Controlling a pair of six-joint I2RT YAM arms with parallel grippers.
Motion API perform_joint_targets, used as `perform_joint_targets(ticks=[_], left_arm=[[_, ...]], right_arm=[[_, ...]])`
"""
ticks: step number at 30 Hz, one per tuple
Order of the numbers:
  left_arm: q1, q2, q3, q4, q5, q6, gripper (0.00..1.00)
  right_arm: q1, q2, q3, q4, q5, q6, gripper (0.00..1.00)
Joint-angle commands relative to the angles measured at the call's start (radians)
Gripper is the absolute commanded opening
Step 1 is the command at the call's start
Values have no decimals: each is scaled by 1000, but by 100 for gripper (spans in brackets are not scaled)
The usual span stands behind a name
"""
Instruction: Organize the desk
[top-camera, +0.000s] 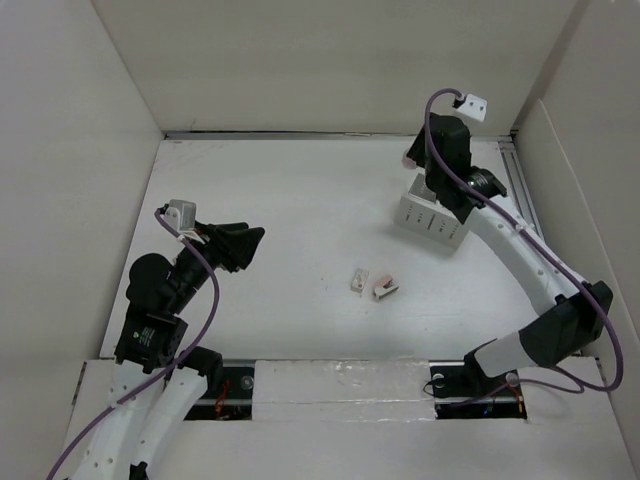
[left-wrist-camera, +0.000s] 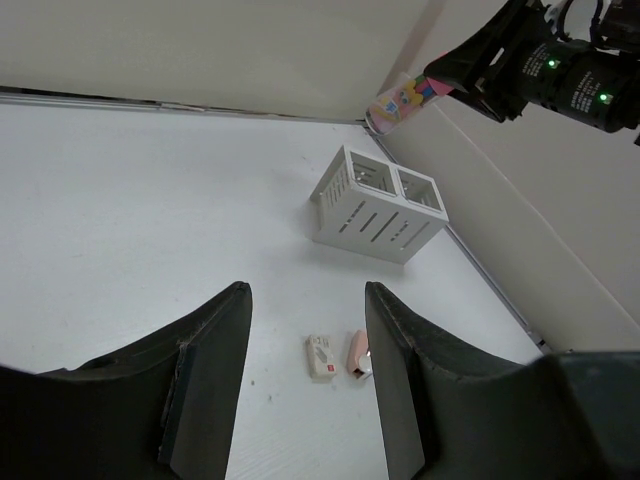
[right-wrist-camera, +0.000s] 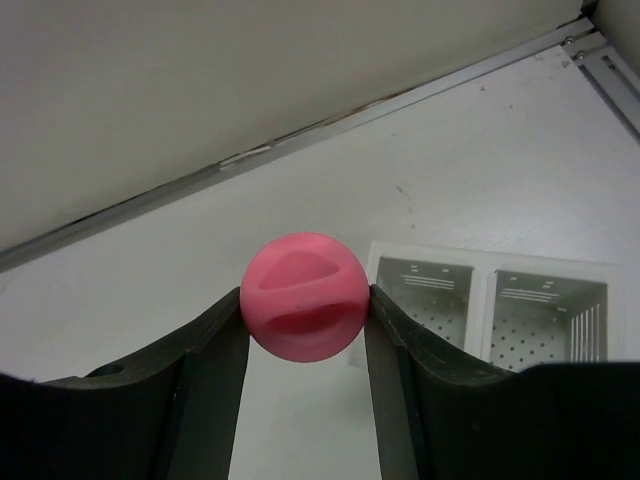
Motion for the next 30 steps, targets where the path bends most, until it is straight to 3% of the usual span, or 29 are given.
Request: perform_joint_targets(ticks=[1,6,15,23,25,29,30], left_arm=[[7,-1,-7,54,21,-2,44],[7,3,-9,56,24,-2,45],[7,7,-10,62,37,-5,44],[7,11,-10,63,44,-8,44],[7,11,-10,63,42,-6,44],[7,14,-9,59,36,-6,44],[7,16,-10,57,38,-6,45]], right_arm=[[-83,45,51,13,-95,-29,36],[-176,65,50,27,-178,-28,36],[-198,34,-134,88,-172,1,35],[-198,40,-202,102,-159,17,37],[-198,63,-203,97,-159,18,44],[-187,86,-200,88,-150,28,82],[-176,82,-197,83,-141,26,87]])
